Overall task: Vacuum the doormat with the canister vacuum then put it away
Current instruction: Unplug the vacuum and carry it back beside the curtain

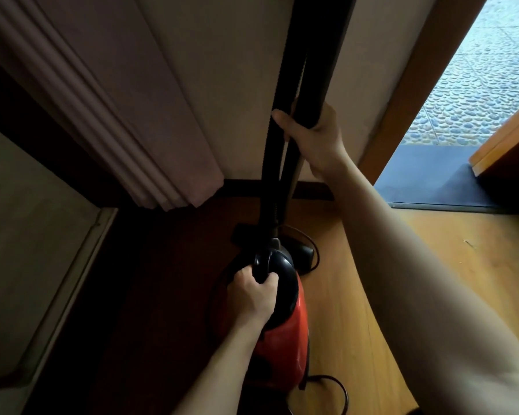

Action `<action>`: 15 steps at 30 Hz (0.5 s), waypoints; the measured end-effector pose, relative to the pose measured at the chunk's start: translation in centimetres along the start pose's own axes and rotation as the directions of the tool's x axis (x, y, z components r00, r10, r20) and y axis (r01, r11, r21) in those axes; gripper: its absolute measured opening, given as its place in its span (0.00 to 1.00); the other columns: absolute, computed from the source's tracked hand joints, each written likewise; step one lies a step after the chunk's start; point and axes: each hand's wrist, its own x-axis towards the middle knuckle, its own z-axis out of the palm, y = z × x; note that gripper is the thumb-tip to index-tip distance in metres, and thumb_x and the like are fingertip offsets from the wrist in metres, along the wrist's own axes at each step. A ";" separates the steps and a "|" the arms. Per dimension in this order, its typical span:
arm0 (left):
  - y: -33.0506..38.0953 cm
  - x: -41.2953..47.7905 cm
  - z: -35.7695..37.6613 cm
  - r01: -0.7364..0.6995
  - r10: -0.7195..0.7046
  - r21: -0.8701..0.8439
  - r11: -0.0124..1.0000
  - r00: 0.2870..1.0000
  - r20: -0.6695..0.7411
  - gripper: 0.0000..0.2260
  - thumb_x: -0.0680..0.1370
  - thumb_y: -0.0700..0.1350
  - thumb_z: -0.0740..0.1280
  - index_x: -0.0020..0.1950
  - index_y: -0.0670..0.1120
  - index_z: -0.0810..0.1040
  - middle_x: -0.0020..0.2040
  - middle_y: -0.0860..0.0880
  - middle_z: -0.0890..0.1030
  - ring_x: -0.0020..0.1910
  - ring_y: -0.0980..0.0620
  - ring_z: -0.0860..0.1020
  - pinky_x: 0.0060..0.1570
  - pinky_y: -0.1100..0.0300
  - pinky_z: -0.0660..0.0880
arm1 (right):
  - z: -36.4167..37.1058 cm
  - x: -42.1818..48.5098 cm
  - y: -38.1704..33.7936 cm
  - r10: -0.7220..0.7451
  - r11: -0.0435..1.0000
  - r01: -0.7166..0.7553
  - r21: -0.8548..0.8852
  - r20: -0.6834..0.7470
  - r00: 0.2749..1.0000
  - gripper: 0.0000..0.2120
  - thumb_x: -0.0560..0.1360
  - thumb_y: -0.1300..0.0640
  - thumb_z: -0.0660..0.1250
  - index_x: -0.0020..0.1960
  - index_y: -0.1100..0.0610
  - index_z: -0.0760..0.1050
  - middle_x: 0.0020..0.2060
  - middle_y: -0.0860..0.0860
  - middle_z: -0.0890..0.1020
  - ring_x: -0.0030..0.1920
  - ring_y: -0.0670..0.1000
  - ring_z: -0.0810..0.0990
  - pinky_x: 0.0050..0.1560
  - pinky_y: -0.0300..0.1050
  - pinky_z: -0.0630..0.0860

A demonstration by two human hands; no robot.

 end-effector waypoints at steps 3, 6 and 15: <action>-0.6 -0.5 -0.1 -0.010 0.010 0.030 0.999 1.000 -0.009 0.10 0.67 0.54 0.63 0.39 0.49 0.77 0.36 0.49 0.83 0.35 0.44 0.83 0.38 0.45 0.83 | -0.6 -0.2 -0.3 0.024 1.000 -0.025 0.010 0.086 0.996 0.11 0.75 0.57 0.74 0.40 0.57 0.74 0.29 0.47 0.77 0.33 0.50 0.77 0.42 0.48 0.78; -0.8 -0.6 -0.1 0.003 -0.002 0.026 1.000 1.000 -0.021 0.07 0.70 0.51 0.65 0.37 0.48 0.77 0.33 0.50 0.81 0.32 0.46 0.82 0.36 0.47 0.82 | -0.6 -0.5 -0.4 0.040 0.998 -0.045 0.038 0.114 0.993 0.11 0.75 0.57 0.74 0.40 0.59 0.73 0.29 0.48 0.76 0.33 0.50 0.76 0.44 0.49 0.78; -1.2 -0.8 -0.2 -0.052 0.054 0.046 0.998 0.997 -0.051 0.14 0.70 0.59 0.63 0.36 0.49 0.77 0.29 0.50 0.80 0.30 0.47 0.81 0.35 0.48 0.81 | 0.0 -2.2 1.5 0.107 0.992 -0.106 -0.071 0.019 0.994 0.12 0.73 0.55 0.76 0.42 0.61 0.77 0.31 0.52 0.80 0.35 0.48 0.81 0.45 0.41 0.80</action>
